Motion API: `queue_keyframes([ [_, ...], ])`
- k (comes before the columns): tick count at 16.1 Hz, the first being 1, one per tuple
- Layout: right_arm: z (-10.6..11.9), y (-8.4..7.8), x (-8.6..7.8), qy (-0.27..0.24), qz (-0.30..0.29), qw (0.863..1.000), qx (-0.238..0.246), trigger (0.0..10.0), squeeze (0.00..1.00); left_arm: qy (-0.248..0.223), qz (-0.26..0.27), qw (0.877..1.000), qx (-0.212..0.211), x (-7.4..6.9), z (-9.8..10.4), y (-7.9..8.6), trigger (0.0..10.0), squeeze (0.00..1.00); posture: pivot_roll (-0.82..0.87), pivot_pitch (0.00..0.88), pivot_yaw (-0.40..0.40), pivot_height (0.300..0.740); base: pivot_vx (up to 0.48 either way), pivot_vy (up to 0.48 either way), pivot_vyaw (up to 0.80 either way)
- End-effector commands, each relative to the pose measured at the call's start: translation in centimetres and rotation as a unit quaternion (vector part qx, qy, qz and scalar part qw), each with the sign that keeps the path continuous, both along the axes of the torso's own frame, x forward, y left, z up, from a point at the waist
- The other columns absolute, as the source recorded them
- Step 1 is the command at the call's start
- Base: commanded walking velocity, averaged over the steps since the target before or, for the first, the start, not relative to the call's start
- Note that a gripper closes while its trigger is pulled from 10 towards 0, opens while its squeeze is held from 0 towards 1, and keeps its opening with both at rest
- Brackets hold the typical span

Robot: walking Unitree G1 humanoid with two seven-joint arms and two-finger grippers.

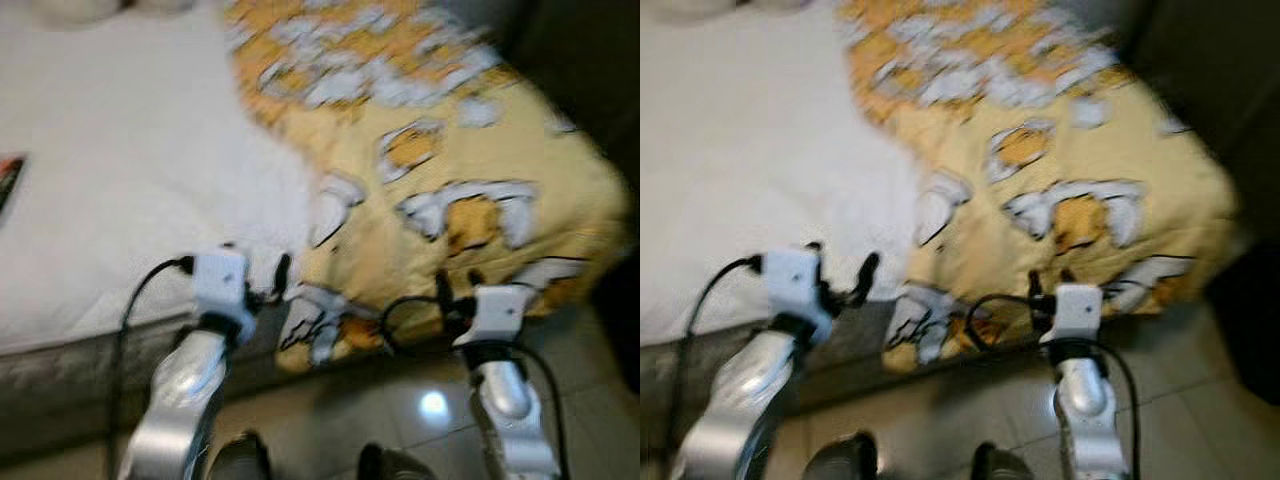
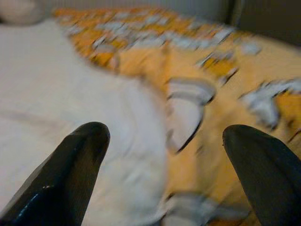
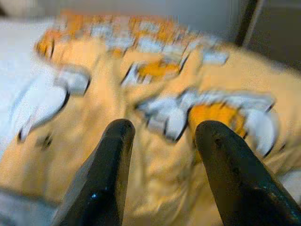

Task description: Clean up the room

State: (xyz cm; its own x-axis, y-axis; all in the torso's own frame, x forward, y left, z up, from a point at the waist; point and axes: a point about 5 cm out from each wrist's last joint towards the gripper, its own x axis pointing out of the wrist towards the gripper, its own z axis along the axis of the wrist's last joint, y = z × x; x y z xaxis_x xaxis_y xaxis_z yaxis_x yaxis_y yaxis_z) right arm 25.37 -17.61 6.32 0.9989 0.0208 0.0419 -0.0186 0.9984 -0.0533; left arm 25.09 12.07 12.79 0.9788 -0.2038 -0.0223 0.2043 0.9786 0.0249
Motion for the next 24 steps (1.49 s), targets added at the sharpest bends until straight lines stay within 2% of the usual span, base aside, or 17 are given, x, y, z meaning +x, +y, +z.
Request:
queue_keyframes([
  [1,0.0,-0.4,0.4,0.004,0.001,1.0,-0.009,10.0,0.0,0.005,0.002,1.0,0.011,0.5,-0.6,-0.5,10.0,0.0,-0.01,0.0,-0.013,0.74,0.0,-0.428,0.0],
  [2,0.2,-1.0,1.4,0.011,-0.026,1.0,0.012,10.0,0.0,-0.001,-0.002,1.0,0.02,1.5,-0.8,-0.9,10.0,0.0,-0.02,0.0,-0.008,0.74,0.0,-0.424,0.66],
  [4,0.7,-1.2,2.4,0.02,-0.037,0.999,0.014,10.0,0.0,-0.011,0.004,1.0,0.023,2.5,-0.7,-0.7,10.0,0.0,-0.02,0.0,-0.01,0.74,0.0,-0.424,0.62],
  [7,1.0,-0.6,3.3,0.025,-0.015,1.0,0.005,10.0,0.0,-0.009,0.016,0.999,0.029,3.2,-1.2,-0.1,10.0,0.0,-0.02,0.0,0.002,0.74,0.0,-0.424,0.57],
  [10,0.4,0.3,3.9,0.046,-0.001,0.999,0.014,10.0,0.0,0.02,0.054,0.998,0.012,3.5,-2.7,1.2,10.0,0.0,-0.01,0.0,0.0,0.74,0.0,-0.14,0.34],
  [13,0.0,1.3,3.7,0.05,0.019,0.999,0.012,10.0,0.0,-0.001,0.045,0.999,0.028,3.7,-2.5,1.6,10.0,0.0,0.0,0.0,-0.004,0.74,0.0,0.0,0.0],
  [14,0.0,1.2,3.9,0.051,0.015,0.998,0.017,10.0,0.0,-0.027,0.034,0.999,0.013,3.9,-1.6,1.3,10.0,0.0,0.0,0.0,-0.002,0.74,0.0,0.0,0.0],
  [16,0.3,1.3,4.1,0.045,0.018,0.999,0.014,10.0,0.0,-0.033,0.013,0.999,0.01,3.7,-1.5,0.7,10.0,0.0,-0.01,0.0,0.007,0.74,0.48,0.0,0.0],
  [18,0.4,1.2,4.2,0.045,0.017,0.999,0.016,10.0,0.0,-0.032,0.014,0.999,-0.001,3.6,-1.5,0.5,10.0,0.0,0.0,0.0,0.005,0.74,0.48,0.0,0.0],
  [24,0.2,1.8,4.7,0.053,0.031,0.998,0.013,10.0,0.0,-0.023,0.009,1.0,0.006,3.6,-1.7,0.5,10.0,0.0,0.01,0.0,0.003,0.74,0.461,0.0,0.0],
])
